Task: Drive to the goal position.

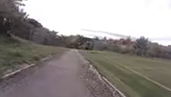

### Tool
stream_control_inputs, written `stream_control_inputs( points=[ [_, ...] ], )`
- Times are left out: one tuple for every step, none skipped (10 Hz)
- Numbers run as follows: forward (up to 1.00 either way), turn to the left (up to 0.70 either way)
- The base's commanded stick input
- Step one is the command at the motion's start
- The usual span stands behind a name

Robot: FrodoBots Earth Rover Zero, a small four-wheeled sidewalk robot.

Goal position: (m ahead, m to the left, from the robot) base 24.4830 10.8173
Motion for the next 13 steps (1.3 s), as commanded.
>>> stream_control_inputs(
  points=[
    [0.70,0.00],
    [0.70,0.00],
    [0.70,0.00],
    [0.70,0.00],
    [0.70,0.00],
    [0.70,0.00],
    [0.70,0.00],
    [0.70,0.04],
    [0.70,0.14],
    [0.70,0.00],
    [0.70,0.00],
    [0.70,0.00],
    [0.70,0.00]
  ],
)
